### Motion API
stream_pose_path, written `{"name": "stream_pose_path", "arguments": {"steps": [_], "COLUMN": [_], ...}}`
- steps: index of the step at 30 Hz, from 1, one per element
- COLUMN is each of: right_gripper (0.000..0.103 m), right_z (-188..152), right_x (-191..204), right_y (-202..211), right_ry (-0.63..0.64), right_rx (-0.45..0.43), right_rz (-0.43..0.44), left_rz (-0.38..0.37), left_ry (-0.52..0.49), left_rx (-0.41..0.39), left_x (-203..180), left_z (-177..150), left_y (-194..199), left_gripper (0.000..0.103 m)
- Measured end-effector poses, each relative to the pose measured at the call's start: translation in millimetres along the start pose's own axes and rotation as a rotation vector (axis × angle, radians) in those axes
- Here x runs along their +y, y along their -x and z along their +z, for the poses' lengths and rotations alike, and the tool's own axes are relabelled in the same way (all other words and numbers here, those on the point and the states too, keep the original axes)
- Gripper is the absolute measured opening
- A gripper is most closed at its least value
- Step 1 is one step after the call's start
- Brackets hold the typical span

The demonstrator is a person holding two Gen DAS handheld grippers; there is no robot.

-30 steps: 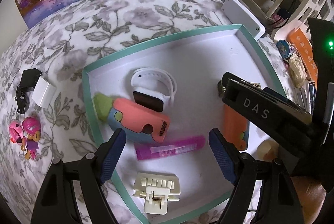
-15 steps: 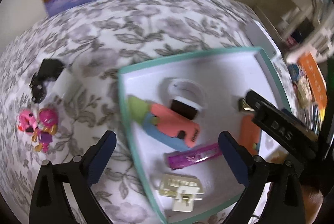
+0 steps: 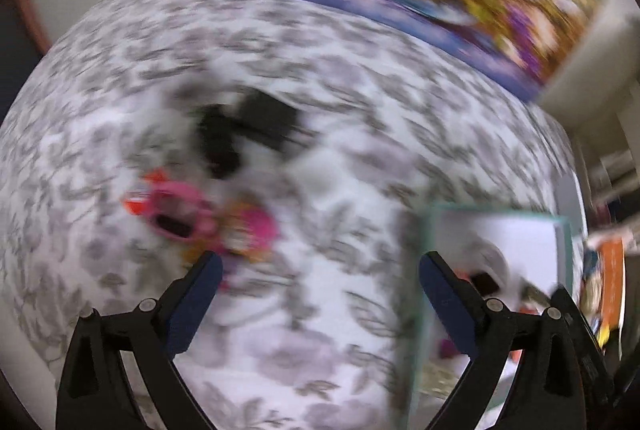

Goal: Organize rigid objects
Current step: 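Move both grippers back from the tray to the pile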

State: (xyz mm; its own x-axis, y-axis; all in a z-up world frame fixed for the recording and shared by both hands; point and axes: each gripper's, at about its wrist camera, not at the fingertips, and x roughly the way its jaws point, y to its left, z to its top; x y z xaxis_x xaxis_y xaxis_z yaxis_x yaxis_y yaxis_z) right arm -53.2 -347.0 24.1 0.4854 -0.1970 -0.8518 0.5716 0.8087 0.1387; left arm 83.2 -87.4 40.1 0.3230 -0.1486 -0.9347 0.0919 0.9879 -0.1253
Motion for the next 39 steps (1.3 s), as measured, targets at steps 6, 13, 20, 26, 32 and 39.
{"name": "stream_pose_path", "arguments": {"steps": [6,13,20,26,32,39], "right_gripper": [0.103,0.103,0.103,0.103,0.103,0.103], "right_z": [-5.0,-13.6,-22.2,-28.6,-37.6,-51.6], "right_x": [32.7,73.6,116.1,137.2,158.0,199.5], "right_y": [28.9,48.0,42.6,22.3,-1.9,-18.7], "right_ry": [0.034,0.066,0.083,0.098,0.108,0.191], "right_rx": [-0.027,-0.029,0.012,0.051,0.113,0.152], "right_rz": [0.038,0.075,0.126,0.154,0.178,0.217], "left_rz": [0.025,0.04,0.054,0.057,0.071,0.036], "left_ry": [0.13,0.18,0.184,0.229,0.247,0.219], "left_rx": [-0.049,-0.084,-0.1,-0.095,-0.057,0.063], "left_x": [58.7,96.6,124.8,150.2,166.3,163.8], "left_z": [15.6,23.4,30.3,33.7,35.3,33.3], "left_y": [20.0,34.5,41.5,40.9,26.9,-13.9], "left_gripper": [0.099,0.099,0.099,0.099,0.099,0.099]}}
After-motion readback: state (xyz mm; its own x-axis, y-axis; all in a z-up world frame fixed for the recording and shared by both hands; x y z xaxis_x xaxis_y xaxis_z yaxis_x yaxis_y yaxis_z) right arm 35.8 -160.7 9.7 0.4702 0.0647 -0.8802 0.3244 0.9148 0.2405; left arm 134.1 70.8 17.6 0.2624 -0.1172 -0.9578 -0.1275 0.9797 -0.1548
